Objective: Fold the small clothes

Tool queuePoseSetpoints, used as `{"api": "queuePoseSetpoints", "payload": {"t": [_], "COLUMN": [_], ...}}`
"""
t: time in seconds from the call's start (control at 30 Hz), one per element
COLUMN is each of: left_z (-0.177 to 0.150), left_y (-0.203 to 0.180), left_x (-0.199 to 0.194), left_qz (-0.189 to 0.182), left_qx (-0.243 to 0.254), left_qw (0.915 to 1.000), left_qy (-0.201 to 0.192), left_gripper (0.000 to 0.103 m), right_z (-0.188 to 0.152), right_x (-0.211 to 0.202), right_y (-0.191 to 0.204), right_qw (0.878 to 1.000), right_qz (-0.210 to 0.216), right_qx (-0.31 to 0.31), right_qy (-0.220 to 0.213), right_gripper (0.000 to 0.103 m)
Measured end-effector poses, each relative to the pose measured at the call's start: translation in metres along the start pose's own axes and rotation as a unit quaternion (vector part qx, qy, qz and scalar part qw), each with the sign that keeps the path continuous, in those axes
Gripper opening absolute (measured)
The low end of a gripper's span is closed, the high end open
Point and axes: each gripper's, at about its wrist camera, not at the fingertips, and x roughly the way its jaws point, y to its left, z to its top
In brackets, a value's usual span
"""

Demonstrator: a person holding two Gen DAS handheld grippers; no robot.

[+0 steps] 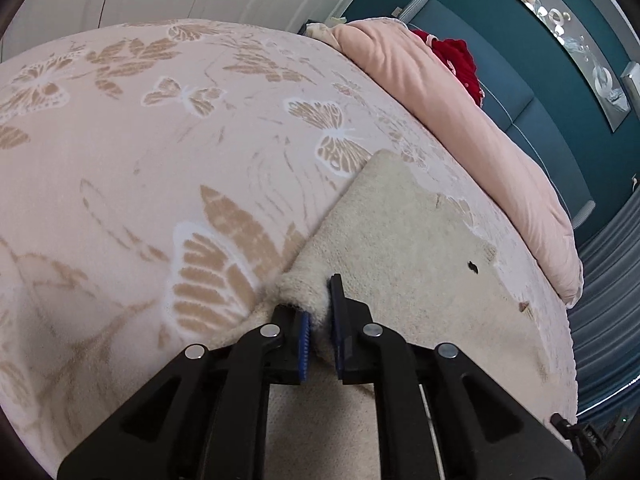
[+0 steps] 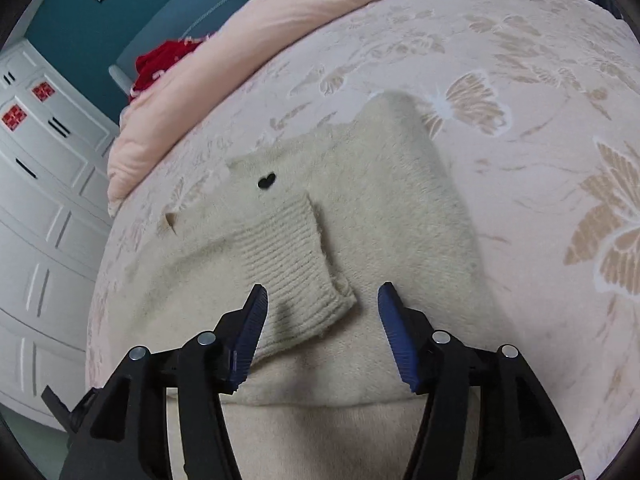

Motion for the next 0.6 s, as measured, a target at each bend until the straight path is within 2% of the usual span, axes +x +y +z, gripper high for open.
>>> {"api": "queuePoseSetpoints", "payload": {"t": [0.03,0.07,0.1,0.2,0.23,0.27,0.3,0.33,0.37,0.4,0.43,0.47,0.53,0.6], "left_z": [0.000,-0.001,-0.001,-0.003,-0.004,-0.005,-0.005,-0.006,-0.006,-0.006,-0.006,-0.007,-0.008,-0.008], "left_y": [0.001,0.001,0.001,0.002,0.003,0.003,0.003,0.003,0.003,0.004,0.004,0.004,0.003,0.002], "left_x": [0.000,0.000,0.000,0.000,0.000,0.000,0.001,0.001,0.001,0.001,0.001,0.001,0.002,0.002], "left_qz": [-0.002,-0.003,-0.005,-0.012,-0.014,-0.015,-0.017,-0.018,-0.019,-0.020,-0.020,-0.021,-0.019,-0.016], "left_qx": [0.000,0.001,0.000,0.000,0.000,0.001,0.002,0.003,0.003,0.002,0.003,0.003,0.007,0.010], "left_qw": [1.0000,1.0000,1.0000,0.9998,0.9998,0.9997,0.9997,0.9997,0.9996,0.9996,0.9996,0.9995,0.9995,0.9994], "left_qy": [-0.003,-0.005,-0.006,-0.013,-0.015,-0.017,-0.018,-0.019,-0.019,-0.020,-0.021,-0.023,-0.026,-0.027], "left_gripper": [0.010,0.010,0.010,0.010,0.010,0.010,0.010,0.010,0.010,0.010,0.010,0.010,0.010,0.010], "right_z": [0.001,0.002,0.005,0.008,0.006,0.003,-0.002,-0.007,-0.007,-0.005,-0.003,-0.002,0.000,0.000], "right_x": [0.004,0.004,0.002,-0.029,-0.031,-0.023,-0.006,0.005,-0.003,-0.012,-0.024,-0.039,-0.057,-0.047], "right_y": [0.006,0.013,0.021,0.025,0.017,0.007,-0.005,-0.014,-0.014,-0.008,0.000,0.009,0.037,0.078], "right_qw": [1.000,0.999,0.999,0.996,0.997,0.998,0.999,0.999,0.999,0.999,0.997,0.994,0.993,0.995], "right_qz": [-0.018,-0.014,0.007,0.028,0.017,-0.005,-0.033,-0.033,-0.027,-0.038,-0.065,-0.080,-0.040,0.004], "right_qx": [-0.012,-0.029,-0.042,-0.037,-0.030,-0.023,-0.019,-0.017,-0.021,-0.024,-0.021,-0.015,-0.028,-0.070], "right_qy": [-0.007,-0.015,-0.010,-0.070,-0.074,-0.060,-0.025,-0.003,-0.023,-0.026,-0.043,-0.073,-0.110,-0.078], "right_gripper": [0.050,0.008,0.009,0.007,0.007,0.007,0.007,0.005,0.009,0.014,0.023,0.024,0.024,0.021]}}
